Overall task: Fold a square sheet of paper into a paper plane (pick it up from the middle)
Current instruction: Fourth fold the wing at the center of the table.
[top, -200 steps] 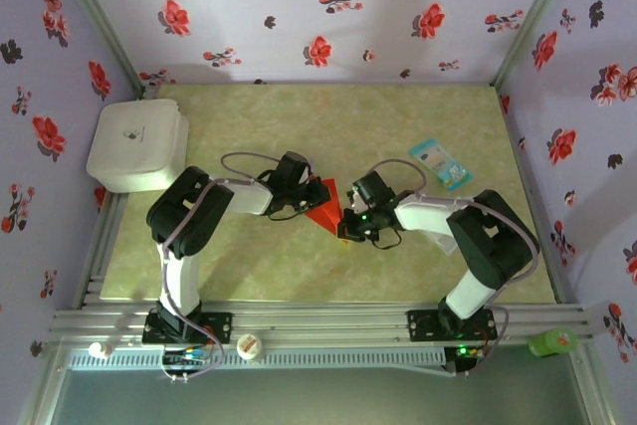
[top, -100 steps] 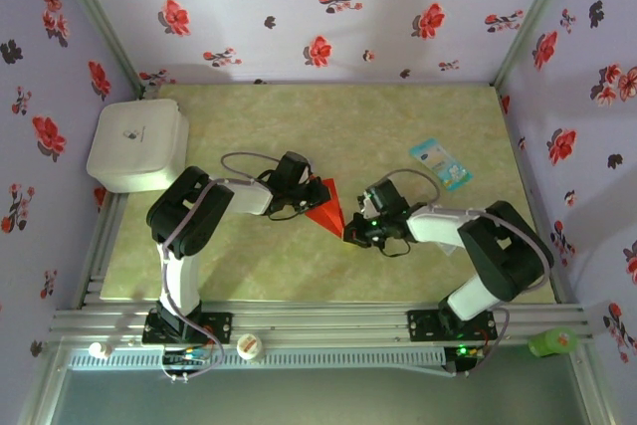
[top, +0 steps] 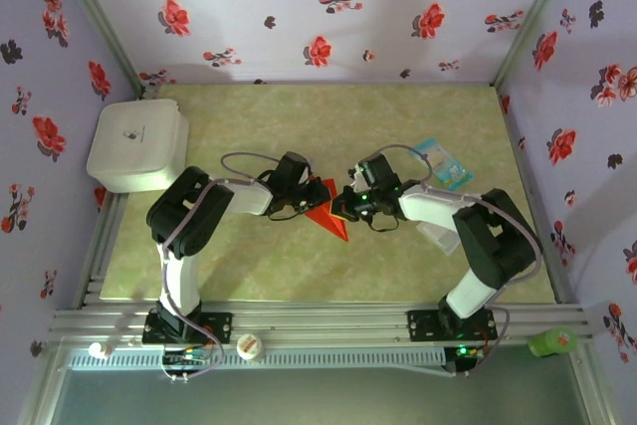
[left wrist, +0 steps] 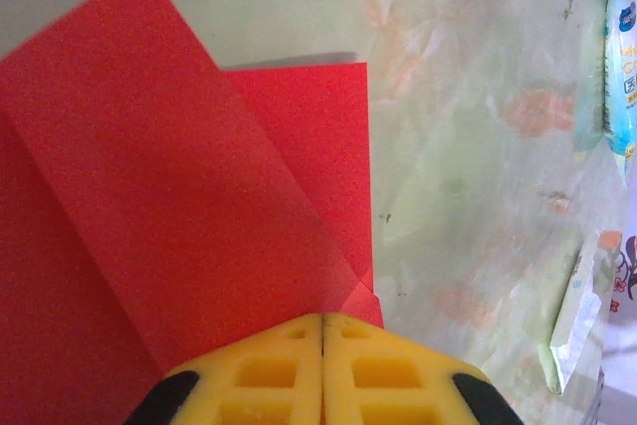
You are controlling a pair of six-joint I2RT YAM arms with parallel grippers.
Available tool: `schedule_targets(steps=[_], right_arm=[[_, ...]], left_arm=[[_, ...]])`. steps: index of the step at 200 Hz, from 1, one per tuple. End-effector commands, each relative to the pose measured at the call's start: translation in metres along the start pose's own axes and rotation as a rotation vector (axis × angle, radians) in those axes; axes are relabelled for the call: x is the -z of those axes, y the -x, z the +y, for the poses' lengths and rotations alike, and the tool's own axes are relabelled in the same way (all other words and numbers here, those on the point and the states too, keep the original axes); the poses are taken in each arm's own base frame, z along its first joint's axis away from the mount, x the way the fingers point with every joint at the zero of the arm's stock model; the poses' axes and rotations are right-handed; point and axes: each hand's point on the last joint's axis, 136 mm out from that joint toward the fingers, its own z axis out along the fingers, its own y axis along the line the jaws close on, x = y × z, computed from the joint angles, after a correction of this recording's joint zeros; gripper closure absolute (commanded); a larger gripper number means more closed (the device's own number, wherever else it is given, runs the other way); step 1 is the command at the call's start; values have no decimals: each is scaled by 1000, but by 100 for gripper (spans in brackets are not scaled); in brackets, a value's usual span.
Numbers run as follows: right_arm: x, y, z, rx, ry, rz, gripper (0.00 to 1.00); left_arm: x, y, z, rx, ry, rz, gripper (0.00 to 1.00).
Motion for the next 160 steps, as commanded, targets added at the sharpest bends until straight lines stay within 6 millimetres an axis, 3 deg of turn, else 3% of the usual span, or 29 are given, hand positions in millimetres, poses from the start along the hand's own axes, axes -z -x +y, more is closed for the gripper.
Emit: schedule_targets(steps=[1, 50, 85, 160], right_arm=[[-5, 1, -2, -5, -32, 19, 96], [-18, -5, -22, -12, -97, 60, 96], [-15, -7, -48, -48, -166, 46, 96], [-17, -26, -76, -100, -195, 77, 96]], left_arm=[[-7, -19, 50, 31, 141, 53, 92], [-7, -19, 51, 32, 143, 53, 92], [-7, -20, 50, 30, 143, 54, 92], [-2, -13, 36, 2, 112, 42, 89]])
